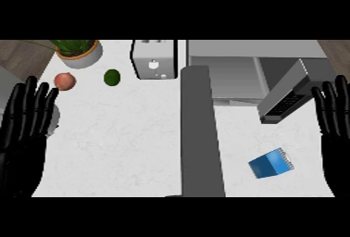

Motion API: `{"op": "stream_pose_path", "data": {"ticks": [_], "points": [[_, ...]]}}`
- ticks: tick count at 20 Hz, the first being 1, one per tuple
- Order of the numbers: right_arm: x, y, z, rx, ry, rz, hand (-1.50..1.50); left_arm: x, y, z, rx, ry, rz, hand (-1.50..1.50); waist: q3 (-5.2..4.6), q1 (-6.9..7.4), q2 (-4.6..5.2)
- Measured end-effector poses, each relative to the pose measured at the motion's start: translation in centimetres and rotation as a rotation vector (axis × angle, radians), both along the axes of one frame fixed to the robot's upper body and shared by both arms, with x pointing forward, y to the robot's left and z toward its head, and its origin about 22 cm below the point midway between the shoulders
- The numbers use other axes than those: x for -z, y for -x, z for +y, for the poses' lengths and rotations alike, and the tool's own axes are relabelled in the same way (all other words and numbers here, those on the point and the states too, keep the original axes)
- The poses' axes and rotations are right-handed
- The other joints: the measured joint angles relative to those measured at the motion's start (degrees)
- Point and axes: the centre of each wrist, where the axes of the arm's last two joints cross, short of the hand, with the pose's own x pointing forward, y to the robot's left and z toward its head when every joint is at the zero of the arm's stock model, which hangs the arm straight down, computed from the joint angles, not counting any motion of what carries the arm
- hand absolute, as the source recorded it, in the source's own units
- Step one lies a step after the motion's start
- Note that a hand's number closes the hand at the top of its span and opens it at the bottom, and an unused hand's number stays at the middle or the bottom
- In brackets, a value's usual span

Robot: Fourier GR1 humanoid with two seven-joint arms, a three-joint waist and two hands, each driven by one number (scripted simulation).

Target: Pick up the milk, place it into the microwave and close the microwave

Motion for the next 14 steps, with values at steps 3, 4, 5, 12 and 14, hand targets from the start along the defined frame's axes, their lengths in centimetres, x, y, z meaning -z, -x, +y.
{"op": "stream_pose_path", "data": {"ticks": [3,4,5,12,14], "points": [[-0.4,1.1,0.4,0.022,0.017,-0.013,-1.50,0.5,-0.4,0.3,0.015,-0.002,-0.013,-1.50,0.22,-0.45,0.81],[-0.7,1.6,0.2,0.034,0.023,-0.016,-1.50,0.7,-1.0,0.5,0.021,-0.011,-0.023,-1.50,0.26,-0.65,0.97],[-0.9,2.4,0.0,0.053,0.030,-0.017,-1.50,0.8,-1.2,0.4,0.030,-0.019,-0.028,-1.50,0.28,-0.81,1.09],[0.6,6.9,-0.2,0.047,-0.020,0.103,-1.50,3.7,-1.5,-1.7,0.105,0.104,0.104,-1.50,0.40,-1.46,1.37],[1.1,8.5,-0.3,0.048,-0.030,0.118,-1.50,4.3,-1.0,-2.6,0.109,0.118,0.120,-1.50,0.42,-1.45,1.37]]}}
